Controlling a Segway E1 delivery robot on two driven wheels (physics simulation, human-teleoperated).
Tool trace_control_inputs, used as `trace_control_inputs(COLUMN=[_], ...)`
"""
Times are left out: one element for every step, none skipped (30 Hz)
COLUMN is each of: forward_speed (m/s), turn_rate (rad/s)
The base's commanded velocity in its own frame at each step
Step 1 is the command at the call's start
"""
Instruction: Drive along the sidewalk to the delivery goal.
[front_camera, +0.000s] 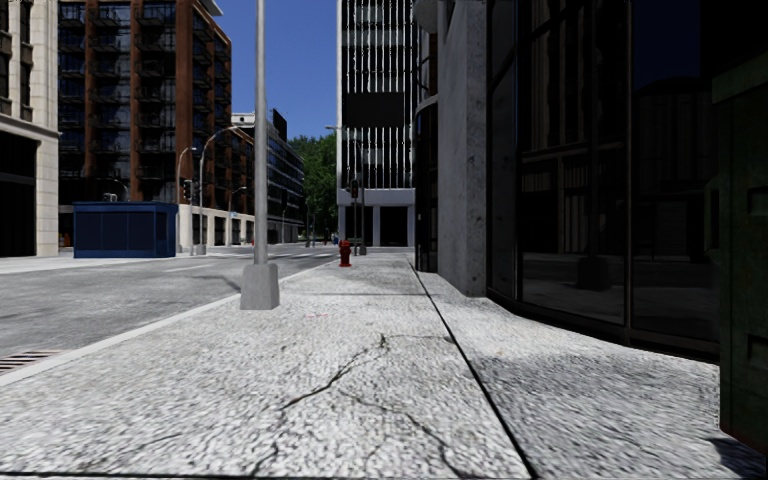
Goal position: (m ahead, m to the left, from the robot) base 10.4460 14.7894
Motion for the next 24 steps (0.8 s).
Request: trace_control_inputs(forward_speed=[2.00,2.00,2.00,2.00,2.00,2.00,2.00,2.00,2.00,2.00,2.00,2.00,2.00,2.00,2.00,2.00,2.00,2.00,2.00,2.00,2.00,2.00,2.00,2.00], turn_rate=[0.00,0.00,0.00,0.00,0.00,0.00,0.00,0.00,0.00,0.00,0.00,0.00,0.00,0.00,0.00,0.00,0.00,0.00,0.00,0.00,0.00,0.00,0.00,0.00])
